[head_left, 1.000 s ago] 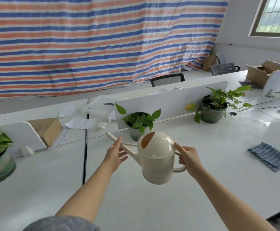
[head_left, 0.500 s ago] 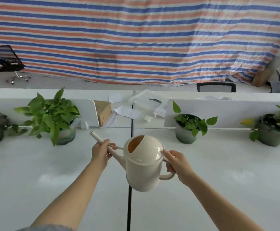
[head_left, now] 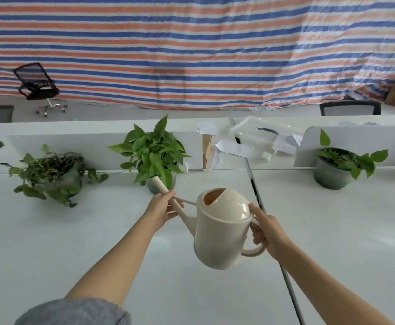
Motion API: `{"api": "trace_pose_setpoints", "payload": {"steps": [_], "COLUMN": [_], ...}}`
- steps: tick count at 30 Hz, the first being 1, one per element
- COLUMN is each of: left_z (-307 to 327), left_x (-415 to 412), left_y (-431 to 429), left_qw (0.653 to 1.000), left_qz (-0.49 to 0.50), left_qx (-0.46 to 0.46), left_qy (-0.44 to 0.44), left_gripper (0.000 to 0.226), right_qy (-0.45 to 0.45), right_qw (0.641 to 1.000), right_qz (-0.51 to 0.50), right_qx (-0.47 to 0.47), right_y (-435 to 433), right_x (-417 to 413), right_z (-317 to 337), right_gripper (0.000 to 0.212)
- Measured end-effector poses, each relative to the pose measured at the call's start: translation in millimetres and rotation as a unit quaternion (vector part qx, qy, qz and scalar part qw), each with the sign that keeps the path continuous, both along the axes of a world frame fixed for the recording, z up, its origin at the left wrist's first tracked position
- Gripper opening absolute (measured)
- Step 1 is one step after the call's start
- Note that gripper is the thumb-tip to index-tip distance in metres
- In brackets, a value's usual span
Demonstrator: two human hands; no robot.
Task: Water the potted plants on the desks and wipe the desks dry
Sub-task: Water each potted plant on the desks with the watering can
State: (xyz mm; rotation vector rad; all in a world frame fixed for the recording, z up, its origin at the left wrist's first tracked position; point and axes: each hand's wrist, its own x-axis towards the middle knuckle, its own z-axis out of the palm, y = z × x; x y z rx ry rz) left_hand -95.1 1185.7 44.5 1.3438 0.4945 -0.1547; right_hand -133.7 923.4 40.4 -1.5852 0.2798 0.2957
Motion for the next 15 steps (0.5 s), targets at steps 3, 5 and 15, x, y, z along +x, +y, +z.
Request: {"api": "trace_pose_setpoints", "payload": {"steps": [3,5,15], "left_z": [-12,-26,-50], "left_x": [6,10,73], "left_y": [33,52,77], "left_qw": [0.988,0.980,0.833], "left_qz": [-0.111,-0.129,-0.297], "left_qx": [0.105,0.144,0.466], "left_qy": [0.034,0.054,0.026], "left_gripper": [0.020,0.020,0.052], "right_qy": [-0.002,-0.004,-0.005], "right_qw": [0.999,0.998,0.989], "right_qz": [-0.033,-0.049,-0.126], "right_qx": [-0.017,-0.035,-0.075], "right_y": [7,5,3], "right_x": [1,4,30], "right_z": [-2,-3,-3], "right_gripper": [0.058,0.058,0.057]}}
